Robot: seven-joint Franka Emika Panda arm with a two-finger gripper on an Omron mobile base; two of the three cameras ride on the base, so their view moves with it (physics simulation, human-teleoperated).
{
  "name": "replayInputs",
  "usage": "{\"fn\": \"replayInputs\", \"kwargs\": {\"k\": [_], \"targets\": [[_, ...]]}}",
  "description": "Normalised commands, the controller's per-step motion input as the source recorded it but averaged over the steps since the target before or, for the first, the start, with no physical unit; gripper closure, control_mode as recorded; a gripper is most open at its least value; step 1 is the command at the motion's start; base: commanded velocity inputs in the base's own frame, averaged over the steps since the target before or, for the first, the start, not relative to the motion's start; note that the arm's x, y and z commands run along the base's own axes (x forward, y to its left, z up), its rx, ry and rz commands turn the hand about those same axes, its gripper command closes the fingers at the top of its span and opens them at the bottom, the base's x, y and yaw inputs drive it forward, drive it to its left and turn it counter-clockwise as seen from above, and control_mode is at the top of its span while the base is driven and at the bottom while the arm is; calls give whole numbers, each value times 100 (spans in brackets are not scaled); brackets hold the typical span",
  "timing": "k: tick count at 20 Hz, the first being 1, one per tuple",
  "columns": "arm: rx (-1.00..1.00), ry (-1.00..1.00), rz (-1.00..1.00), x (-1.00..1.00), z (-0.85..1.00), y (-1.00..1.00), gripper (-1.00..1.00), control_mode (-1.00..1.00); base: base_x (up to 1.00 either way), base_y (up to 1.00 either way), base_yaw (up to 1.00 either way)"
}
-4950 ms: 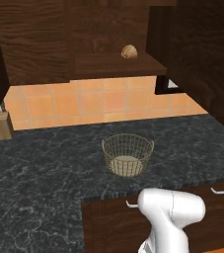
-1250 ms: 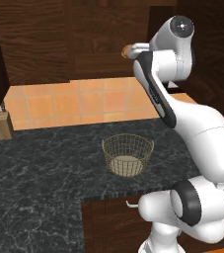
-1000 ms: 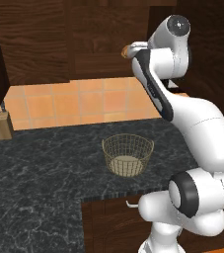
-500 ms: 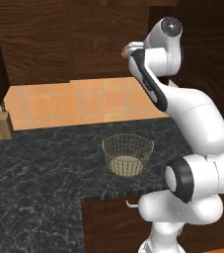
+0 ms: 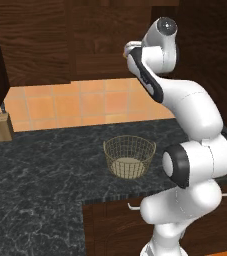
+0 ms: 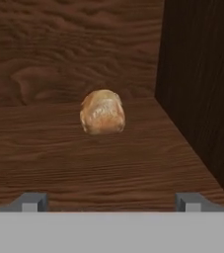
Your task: Open the cabinet, pick up the bread from the cabinet and place it in the basket. Then move the basket to the dining counter.
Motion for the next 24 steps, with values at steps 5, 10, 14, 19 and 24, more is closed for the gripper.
{"fn": "replayInputs", "kwargs": {"k": [5, 10, 14, 19, 24], "targets": [[0, 3, 0, 44, -1, 0, -100, -100, 0, 0, 0], [0, 5, 0, 39, -2, 0, -100, -100, 0, 0, 0], [0, 3, 0, 34, -8, 0, -100, -100, 0, 0, 0], [0, 2, 0, 36, -13, 0, -100, -100, 0, 0, 0], [0, 0, 0, 31, -15, 0, -100, -100, 0, 0, 0]]}}
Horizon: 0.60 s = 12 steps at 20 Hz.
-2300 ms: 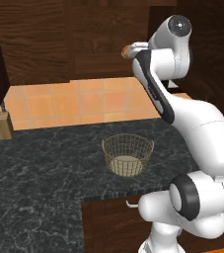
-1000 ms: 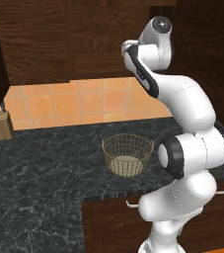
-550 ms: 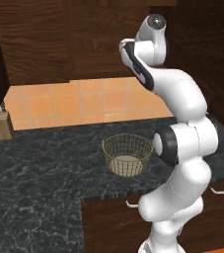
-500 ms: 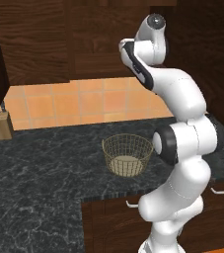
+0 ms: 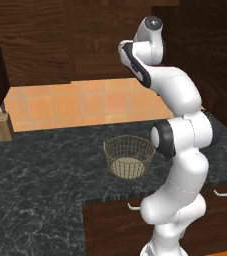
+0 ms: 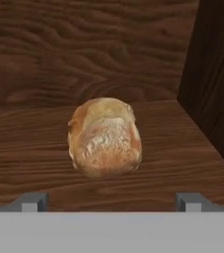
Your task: Open the cabinet, pick up the bread from the cabinet and place it in the basket. Then move the basket to the dining counter.
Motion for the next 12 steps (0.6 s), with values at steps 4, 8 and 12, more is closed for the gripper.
{"fn": "replayInputs", "kwargs": {"k": [4, 8, 12], "targets": [[0, 0, 0, 36, 0, 0, -100, -100, 0, 0, 0], [0, 2, 0, 47, 0, 0, -100, -100, 0, 0, 0], [0, 3, 0, 39, 0, 0, -100, -100, 0, 0, 0]]}}
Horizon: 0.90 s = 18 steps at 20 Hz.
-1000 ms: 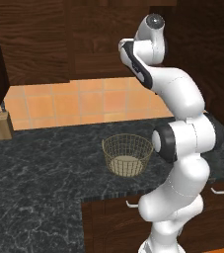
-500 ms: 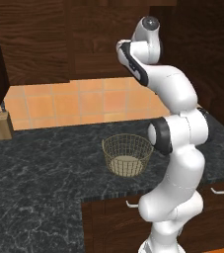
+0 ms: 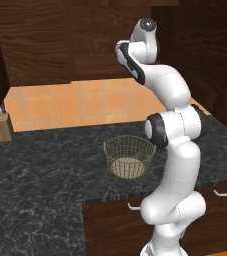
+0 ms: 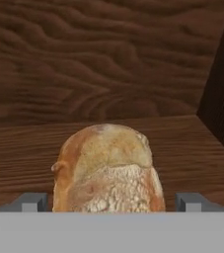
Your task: Open the cabinet, pick up the bread from the cabinet and place it in the basket. Then move the basket to the dining counter.
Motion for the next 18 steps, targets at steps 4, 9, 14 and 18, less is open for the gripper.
{"fn": "replayInputs", "kwargs": {"k": [4, 9, 14, 18], "targets": [[0, 4, 0, 37, 0, 0, -100, -100, 0, 0, 0], [-1, 3, 0, 14, -31, 17, 100, -100, 0, 0, 0], [0, -5, 3, -21, -69, 22, 100, -100, 0, 0, 0], [-1, -37, 19, -100, -89, 65, 100, -100, 0, 0, 0]]}}
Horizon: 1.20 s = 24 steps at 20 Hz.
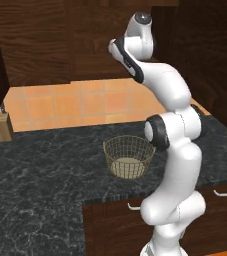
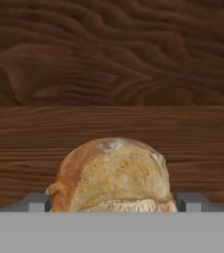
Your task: Open the cabinet, pick up the bread from the cabinet and place it in the basket. Then move the basket to the dining counter.
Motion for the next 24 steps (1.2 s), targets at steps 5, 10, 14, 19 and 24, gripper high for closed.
{"fn": "replayInputs", "kwargs": {"k": [5, 10, 14, 19, 24], "targets": [[0, -25, 11, -100, -27, 45, 100, -100, 0, 0, 0], [0, -15, 0, -100, 87, 9, 100, -100, 0, 0, 0], [7, 8, 0, -100, 77, 27, 100, -100, 0, 0, 0], [10, 49, 0, -100, -14, 46, 100, -100, 0, 0, 0], [-13, 23, -4, -100, -100, 22, 100, -100, 0, 0, 0]]}}
